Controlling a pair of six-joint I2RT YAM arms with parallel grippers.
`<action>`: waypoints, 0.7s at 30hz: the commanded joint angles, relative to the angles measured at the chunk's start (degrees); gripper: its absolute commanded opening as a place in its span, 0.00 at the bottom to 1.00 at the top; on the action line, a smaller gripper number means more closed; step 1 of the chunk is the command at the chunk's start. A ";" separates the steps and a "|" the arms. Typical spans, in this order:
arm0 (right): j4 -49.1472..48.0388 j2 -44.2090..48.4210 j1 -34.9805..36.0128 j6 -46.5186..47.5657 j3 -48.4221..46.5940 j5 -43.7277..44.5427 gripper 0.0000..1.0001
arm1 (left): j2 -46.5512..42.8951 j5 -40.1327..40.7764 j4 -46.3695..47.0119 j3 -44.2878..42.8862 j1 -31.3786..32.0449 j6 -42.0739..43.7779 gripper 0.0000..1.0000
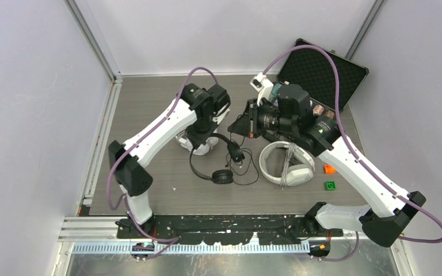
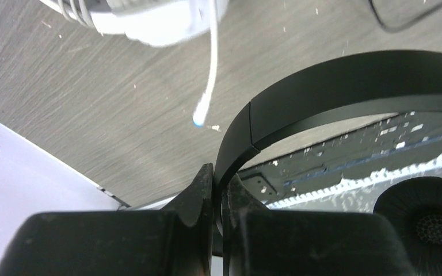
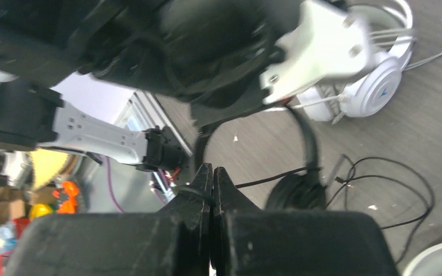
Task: Wrap the headphones
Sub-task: Wrap the headphones cable around the headphones.
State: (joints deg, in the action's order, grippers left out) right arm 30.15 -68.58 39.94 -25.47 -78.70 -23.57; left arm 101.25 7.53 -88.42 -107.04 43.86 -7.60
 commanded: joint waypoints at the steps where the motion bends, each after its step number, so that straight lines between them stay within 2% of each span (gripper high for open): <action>1: -2.00 3.14 2.18 -10.58 0.13 0.30 0.00 | 5.91 0.75 -1.46 -8.85 -2.33 -4.02 0.00; 9: -2.03 5.09 6.08 -17.23 4.25 3.05 0.00 | 10.77 3.46 -0.68 -17.94 -4.26 -7.63 0.00; 21: -5.12 1.93 9.51 -19.44 6.12 4.01 0.00 | 7.51 5.93 5.82 -16.18 -7.23 -11.84 0.00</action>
State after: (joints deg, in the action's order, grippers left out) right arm 29.19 -66.48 47.11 -42.26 -72.38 -16.10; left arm 111.79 9.47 -88.97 -123.28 38.76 -15.11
